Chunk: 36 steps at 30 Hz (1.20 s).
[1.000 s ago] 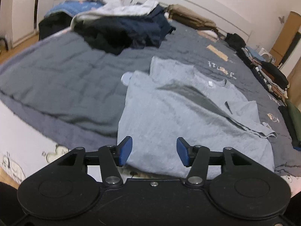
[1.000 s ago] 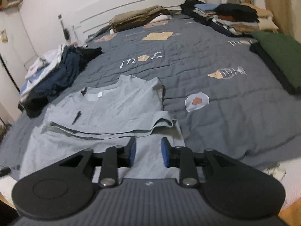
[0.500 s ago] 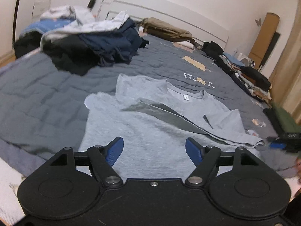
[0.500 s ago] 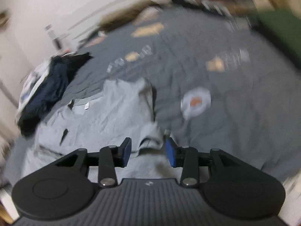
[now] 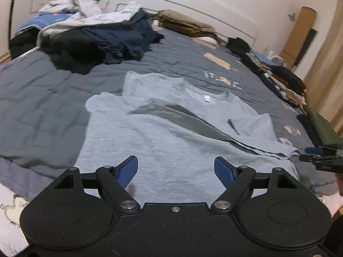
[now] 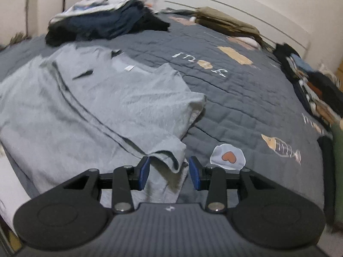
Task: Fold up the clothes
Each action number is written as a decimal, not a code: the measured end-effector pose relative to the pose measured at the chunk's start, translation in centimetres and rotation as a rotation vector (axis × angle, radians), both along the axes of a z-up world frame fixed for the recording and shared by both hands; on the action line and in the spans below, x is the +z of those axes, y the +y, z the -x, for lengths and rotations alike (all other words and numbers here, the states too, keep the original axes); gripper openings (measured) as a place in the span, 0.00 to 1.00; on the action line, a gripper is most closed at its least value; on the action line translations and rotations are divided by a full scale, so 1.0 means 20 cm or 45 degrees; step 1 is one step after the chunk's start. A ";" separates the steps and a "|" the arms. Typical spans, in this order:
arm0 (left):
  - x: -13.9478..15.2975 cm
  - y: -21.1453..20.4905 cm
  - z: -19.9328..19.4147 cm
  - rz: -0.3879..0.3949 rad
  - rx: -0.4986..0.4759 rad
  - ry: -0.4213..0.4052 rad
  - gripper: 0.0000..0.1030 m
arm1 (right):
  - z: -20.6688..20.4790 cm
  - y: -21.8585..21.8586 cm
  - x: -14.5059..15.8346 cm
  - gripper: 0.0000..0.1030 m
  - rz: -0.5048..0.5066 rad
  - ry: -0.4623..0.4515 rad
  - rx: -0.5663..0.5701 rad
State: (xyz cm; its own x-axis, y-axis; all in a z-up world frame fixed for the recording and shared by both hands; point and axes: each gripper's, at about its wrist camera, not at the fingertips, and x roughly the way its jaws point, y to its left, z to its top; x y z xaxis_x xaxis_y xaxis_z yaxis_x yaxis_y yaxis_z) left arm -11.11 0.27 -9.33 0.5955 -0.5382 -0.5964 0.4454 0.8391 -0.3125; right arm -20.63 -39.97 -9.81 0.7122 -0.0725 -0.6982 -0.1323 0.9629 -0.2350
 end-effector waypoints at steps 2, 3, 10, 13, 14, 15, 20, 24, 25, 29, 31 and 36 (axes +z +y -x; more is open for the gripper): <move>0.01 -0.04 0.03 0.028 -0.068 0.000 0.75 | -0.01 -0.01 -0.03 0.40 0.071 0.000 0.021; 0.01 -0.06 0.04 0.053 -0.096 0.008 0.75 | -0.02 -0.01 -0.05 0.40 0.086 -0.008 0.036; -0.01 -0.21 0.08 0.064 -0.226 0.020 0.76 | -0.07 -0.01 -0.14 0.41 0.139 -0.032 0.164; -0.04 -0.26 0.07 0.038 -0.232 0.039 0.76 | -0.10 -0.01 -0.14 0.41 0.124 -0.072 0.188; -0.03 -0.26 0.07 0.045 -0.246 0.029 0.76 | -0.12 -0.01 -0.13 0.41 0.117 -0.086 0.198; -0.03 -0.27 0.08 0.056 -0.263 0.015 0.76 | -0.13 0.00 -0.13 0.41 0.119 -0.106 0.211; -0.03 -0.31 0.11 0.054 -0.324 -0.016 0.76 | -0.23 -0.01 -0.14 0.41 0.056 -0.141 0.209; -0.04 -0.32 0.11 0.057 -0.332 -0.006 0.76 | -0.27 -0.06 -0.14 0.40 -0.037 -0.151 0.153; -0.04 -0.32 0.11 0.068 -0.333 -0.004 0.76 | -0.28 -0.07 -0.14 0.40 -0.069 -0.152 0.133; -0.02 -0.32 0.12 0.144 -0.389 -0.002 0.76 | -0.29 -0.17 -0.13 0.22 -0.309 -0.157 0.012; -0.01 -0.33 0.15 0.169 -0.425 -0.013 0.76 | -0.29 -0.21 -0.12 0.13 -0.378 -0.183 -0.036; -0.01 -0.34 0.17 0.210 -0.471 -0.015 0.76 | -0.27 -0.33 -0.07 0.05 -0.596 -0.299 -0.193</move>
State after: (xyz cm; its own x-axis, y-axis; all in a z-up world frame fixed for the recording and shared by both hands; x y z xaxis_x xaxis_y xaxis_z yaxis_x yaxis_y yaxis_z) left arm -14.61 -6.60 -9.54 0.3499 -0.8055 -0.4783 0.7126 0.5603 -0.4222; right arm -15.31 -46.50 -11.18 0.8587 0.0937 -0.5039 0.0208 0.9760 0.2170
